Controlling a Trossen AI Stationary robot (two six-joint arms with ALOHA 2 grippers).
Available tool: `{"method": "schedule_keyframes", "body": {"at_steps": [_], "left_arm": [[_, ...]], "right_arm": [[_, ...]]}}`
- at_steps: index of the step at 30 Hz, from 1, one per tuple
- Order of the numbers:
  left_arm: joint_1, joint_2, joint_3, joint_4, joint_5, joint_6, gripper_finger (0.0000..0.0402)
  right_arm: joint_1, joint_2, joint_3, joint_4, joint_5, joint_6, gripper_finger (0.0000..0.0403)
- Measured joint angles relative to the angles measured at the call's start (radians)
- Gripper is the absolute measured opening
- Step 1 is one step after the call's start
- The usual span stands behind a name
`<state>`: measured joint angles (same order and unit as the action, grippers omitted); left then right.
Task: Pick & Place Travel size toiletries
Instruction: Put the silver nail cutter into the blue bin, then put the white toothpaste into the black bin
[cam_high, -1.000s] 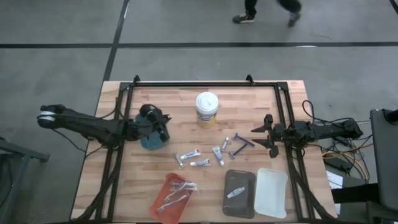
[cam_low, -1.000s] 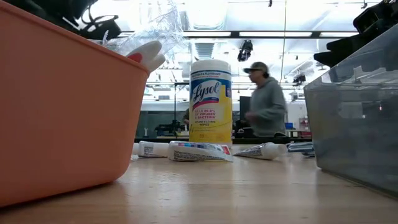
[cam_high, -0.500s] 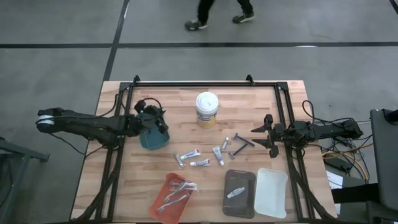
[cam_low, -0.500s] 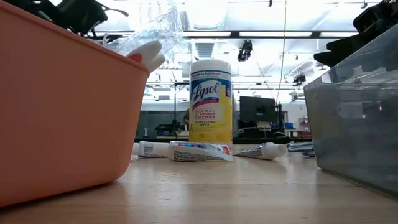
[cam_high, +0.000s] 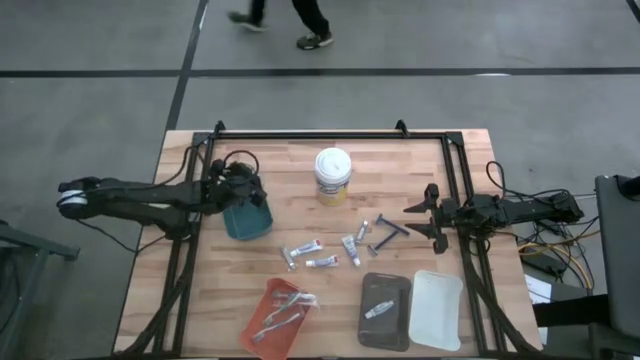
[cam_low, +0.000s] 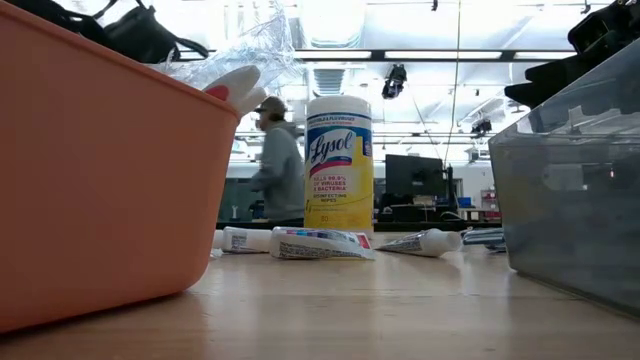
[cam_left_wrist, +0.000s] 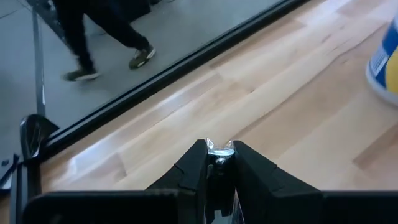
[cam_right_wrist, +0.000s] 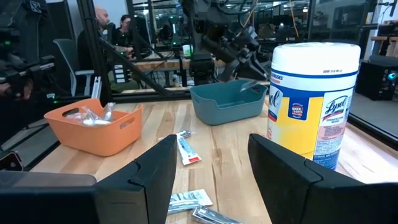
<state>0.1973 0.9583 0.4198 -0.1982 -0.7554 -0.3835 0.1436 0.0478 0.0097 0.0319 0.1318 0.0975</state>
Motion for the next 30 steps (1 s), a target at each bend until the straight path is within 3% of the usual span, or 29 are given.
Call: {"method": "schedule_keyframes", "body": {"at_steps": [10,30], "left_arm": [[0.001,0.001,0.0,-0.164,0.064,-0.13,0.0066],[0.0,0.001,0.0,-0.163,0.066,-0.134,0.0143]], "right_arm": [[0.0,0.0,0.0,0.0,0.0,0.004,0.0196],[0.0,0.0,0.0,0.0,0.0,0.004,0.0196]]}}
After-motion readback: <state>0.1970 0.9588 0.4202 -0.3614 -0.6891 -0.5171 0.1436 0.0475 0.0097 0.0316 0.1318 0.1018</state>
